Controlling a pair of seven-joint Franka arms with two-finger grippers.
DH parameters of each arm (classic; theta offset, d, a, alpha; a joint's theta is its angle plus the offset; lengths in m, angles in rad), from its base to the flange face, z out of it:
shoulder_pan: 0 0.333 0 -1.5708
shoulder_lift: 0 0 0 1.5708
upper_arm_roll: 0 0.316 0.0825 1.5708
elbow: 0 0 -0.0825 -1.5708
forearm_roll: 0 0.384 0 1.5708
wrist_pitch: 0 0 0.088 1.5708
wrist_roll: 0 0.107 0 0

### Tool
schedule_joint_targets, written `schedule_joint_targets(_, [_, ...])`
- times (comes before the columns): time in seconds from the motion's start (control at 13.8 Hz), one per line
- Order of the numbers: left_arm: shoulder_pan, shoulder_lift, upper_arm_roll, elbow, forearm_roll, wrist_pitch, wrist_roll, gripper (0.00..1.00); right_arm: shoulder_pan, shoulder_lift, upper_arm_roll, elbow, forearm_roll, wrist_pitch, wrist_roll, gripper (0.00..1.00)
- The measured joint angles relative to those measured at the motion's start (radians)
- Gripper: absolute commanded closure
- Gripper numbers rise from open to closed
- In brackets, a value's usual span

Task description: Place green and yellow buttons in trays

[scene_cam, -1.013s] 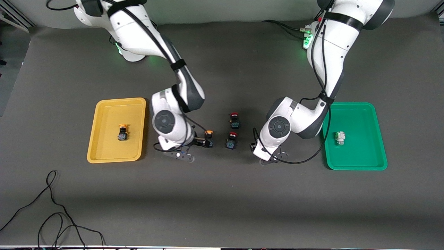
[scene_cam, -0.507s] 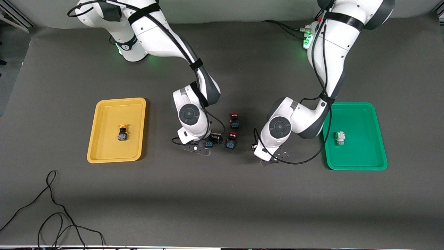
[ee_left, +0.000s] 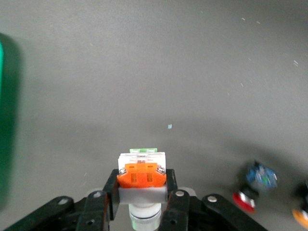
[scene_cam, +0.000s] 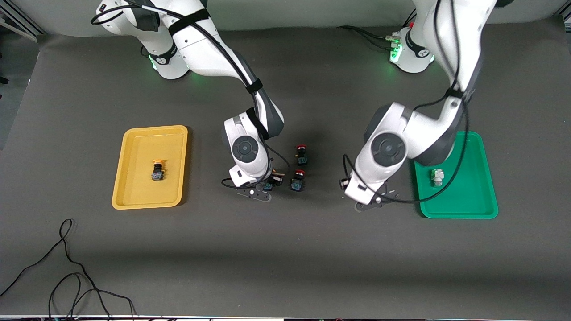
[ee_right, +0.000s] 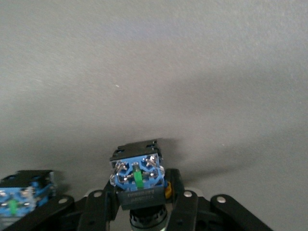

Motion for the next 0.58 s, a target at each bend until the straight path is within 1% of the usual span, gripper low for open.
schedule_joint_targets(0.14, [0.019, -0.083, 0.001, -0.002, -0.032, -0.106, 0.076, 0.82, -0.003, -0.020, -0.016, 0.015, 0.000, -0.008, 0.000, 1.00])
schedule_joint_targets(0.29, [0.074, -0.141, 0.003, -0.010, -0.047, -0.184, 0.169, 0.82, -0.006, -0.069, -0.043, 0.018, 0.000, -0.064, -0.002, 1.00])
schedule_joint_targets(0.43, [0.159, -0.180, 0.007, -0.037, -0.054, -0.242, 0.284, 0.82, -0.006, -0.137, -0.095, 0.020, 0.000, -0.191, -0.037, 1.00])
schedule_joint_targets(0.58, [0.267, -0.225, 0.012, -0.094, -0.056, -0.252, 0.421, 0.82, -0.008, -0.224, -0.172, 0.022, 0.000, -0.358, -0.130, 1.00])
